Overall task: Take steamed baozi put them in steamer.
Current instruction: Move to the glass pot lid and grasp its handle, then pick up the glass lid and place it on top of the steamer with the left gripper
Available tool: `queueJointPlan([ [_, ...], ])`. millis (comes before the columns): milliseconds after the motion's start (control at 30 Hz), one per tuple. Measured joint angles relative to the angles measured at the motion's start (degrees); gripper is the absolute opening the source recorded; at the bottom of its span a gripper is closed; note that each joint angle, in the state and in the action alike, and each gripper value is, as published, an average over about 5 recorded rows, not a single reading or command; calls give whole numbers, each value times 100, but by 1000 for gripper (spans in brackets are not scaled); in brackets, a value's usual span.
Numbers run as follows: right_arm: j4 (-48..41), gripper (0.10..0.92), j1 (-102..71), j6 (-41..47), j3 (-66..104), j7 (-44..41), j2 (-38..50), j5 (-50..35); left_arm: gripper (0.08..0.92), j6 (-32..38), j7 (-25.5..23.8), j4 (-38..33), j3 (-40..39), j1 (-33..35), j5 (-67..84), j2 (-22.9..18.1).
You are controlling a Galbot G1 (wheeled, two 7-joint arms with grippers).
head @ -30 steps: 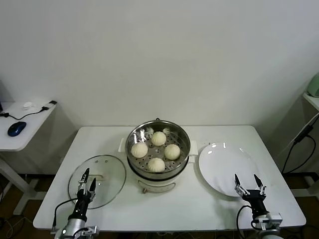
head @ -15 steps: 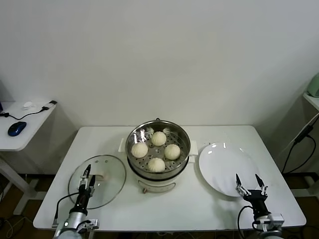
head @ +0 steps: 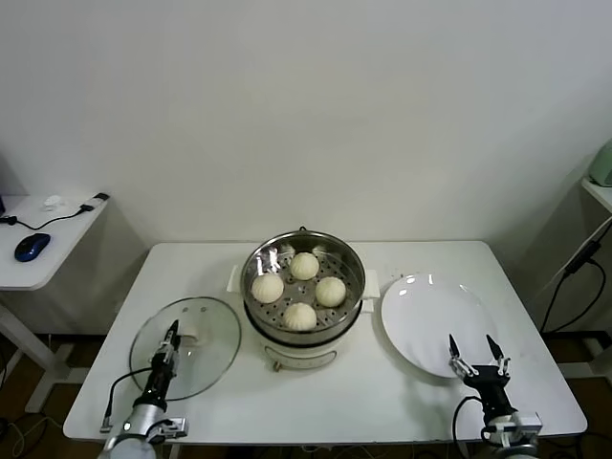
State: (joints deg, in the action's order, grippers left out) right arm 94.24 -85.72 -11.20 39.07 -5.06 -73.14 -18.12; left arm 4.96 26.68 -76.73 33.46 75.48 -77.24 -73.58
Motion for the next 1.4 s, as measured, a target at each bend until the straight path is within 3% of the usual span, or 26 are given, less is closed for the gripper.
queueJointPlan([
  [200, 35, 823, 23, 6, -5, -3, -29, 28, 158, 81, 28, 68, -1, 0, 102, 28],
  [300, 60, 823, 27, 19, -13, -3, -43, 39, 129, 101, -11, 20, 5, 28, 212, 31],
  [600, 226, 823, -6, 128, -3, 24, 8, 58, 129, -171, -456, -749, 126, 295, 856, 173],
  [1000, 367, 823, -81, 376, -79, 153, 48, 396, 129, -1447, -1766, -2752, 212, 513, 1637, 592],
  [1400, 325, 823, -36, 414, -177, 174, 44, 655, 129, -2884, -2834, -4116, -1108, 44, 1100, 629],
])
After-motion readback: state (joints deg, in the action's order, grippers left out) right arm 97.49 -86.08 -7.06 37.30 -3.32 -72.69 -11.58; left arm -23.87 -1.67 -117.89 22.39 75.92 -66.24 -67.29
